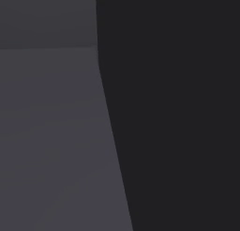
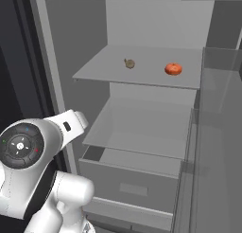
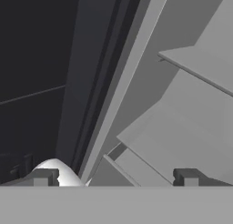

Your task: Retrieve the bottle and the shaker from the cabinet and place them next to the mixing bowl on the counter. Then add garlic from the fridge to the mixing bowl.

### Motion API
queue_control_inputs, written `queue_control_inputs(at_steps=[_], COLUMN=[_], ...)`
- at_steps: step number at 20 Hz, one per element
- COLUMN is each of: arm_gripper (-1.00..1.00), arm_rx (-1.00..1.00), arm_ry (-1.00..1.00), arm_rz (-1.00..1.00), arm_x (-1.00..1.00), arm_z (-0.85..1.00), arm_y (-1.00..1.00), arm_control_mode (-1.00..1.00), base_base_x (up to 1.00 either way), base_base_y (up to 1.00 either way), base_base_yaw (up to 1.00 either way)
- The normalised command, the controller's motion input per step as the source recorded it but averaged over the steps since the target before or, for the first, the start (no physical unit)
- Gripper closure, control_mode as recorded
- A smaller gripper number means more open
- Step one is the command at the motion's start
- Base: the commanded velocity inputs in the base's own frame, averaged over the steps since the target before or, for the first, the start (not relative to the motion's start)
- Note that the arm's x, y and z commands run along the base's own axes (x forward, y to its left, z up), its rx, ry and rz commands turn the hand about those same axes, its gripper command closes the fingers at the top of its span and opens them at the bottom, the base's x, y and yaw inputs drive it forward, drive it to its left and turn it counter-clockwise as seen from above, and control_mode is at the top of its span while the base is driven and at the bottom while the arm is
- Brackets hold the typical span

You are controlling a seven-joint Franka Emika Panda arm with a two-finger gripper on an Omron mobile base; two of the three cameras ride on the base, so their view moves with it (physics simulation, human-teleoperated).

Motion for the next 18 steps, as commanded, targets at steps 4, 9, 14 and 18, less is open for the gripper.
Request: queue_control_inputs(at_steps=[4,9,14,18], arm_gripper=[-1.00,-1.00,-1.00,-1.00], arm_rx=[0.00,0.00,0.00,0.00], arm_ry=[0.00,0.04,0.18,0.25], arm_rz=[0.00,-0.03,-0.15,-0.17], arm_x=[0.00,0.10,0.20,0.23], arm_z=[0.00,0.02,0.21,0.29], arm_y=[0.00,0.00,0.00,-0.02], arm_control_mode=[1.00,-1.00,-1.00,-1.00], base_base_x=[0.00,0.00,0.00,0.00], base_base_y=[0.00,0.00,0.00,0.00], base_base_yaw=[0.00,0.00,0.00,0.00])
